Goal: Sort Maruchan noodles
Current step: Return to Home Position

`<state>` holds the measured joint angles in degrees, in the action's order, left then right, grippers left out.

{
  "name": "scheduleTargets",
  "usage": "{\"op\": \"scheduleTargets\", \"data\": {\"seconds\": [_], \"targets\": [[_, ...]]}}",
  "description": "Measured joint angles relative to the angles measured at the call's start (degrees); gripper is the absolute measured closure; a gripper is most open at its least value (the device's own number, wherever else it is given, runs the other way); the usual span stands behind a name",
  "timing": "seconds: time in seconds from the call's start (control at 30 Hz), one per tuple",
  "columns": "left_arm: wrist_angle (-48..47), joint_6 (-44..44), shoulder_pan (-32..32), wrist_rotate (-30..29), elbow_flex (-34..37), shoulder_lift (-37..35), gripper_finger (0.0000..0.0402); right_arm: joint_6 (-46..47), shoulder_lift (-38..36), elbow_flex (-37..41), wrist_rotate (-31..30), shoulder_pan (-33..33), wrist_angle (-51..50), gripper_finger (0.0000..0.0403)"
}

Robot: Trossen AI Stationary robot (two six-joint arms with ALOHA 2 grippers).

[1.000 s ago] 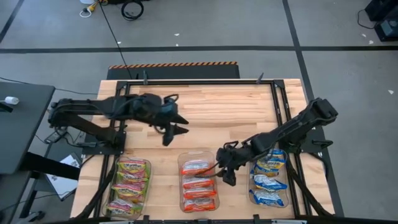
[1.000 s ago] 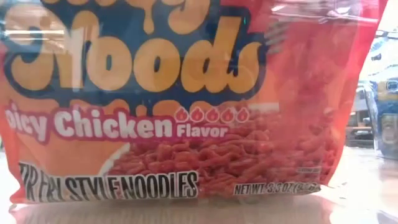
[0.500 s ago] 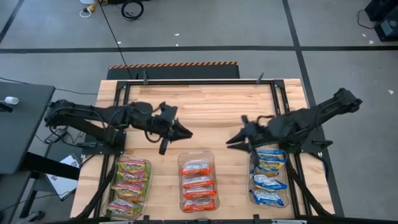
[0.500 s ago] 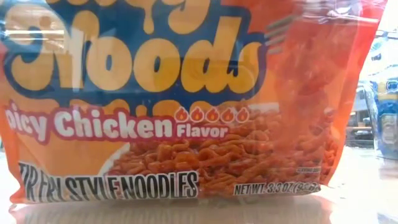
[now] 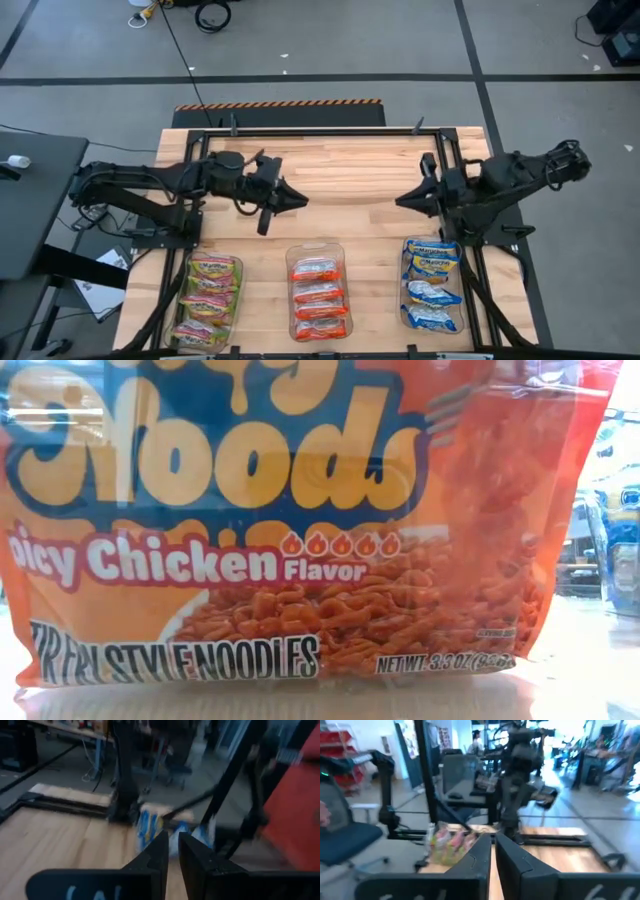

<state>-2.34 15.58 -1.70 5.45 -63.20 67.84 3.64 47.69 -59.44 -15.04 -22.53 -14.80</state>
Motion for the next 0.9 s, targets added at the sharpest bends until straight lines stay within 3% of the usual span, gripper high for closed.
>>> {"op": "scheduleTargets", "data": {"seconds": [0.17, 0.37, 0.5, 0.63, 0.9], "targets": [[-0.24, -8.47, -0.51, 0.39, 1.72, -0.2, 0.0352, -4.77, -0.67, 0.0, 8.04, 7.29, -3.34, 0.0363], [4.46, -10.72, -0.29, 0.42, 12.15, -7.84, 0.0351, -6.7, -0.36, 1.77, 16.57, 14.24, -5.26, 0.0364], [6.82, -11.45, -0.02, 1.43, 19.83, -14.52, 0.0351, -6.76, -2.46, 6.51, 17.05, 15.28, -1.19, 0.0363], [8.76, -12.9, -0.04, 2.36, 24.97, -21.46, 0.0351, -6.65, -7.06, 11.81, 13.34, 15.2, 2.73, 0.0364], [17.0, -16.16, -0.02, 2.39, 38.44, -32.81, 0.0351, -6.62, -22.07, 21.67, 12.96, 15.19, 3.4, 0.0363]]}}
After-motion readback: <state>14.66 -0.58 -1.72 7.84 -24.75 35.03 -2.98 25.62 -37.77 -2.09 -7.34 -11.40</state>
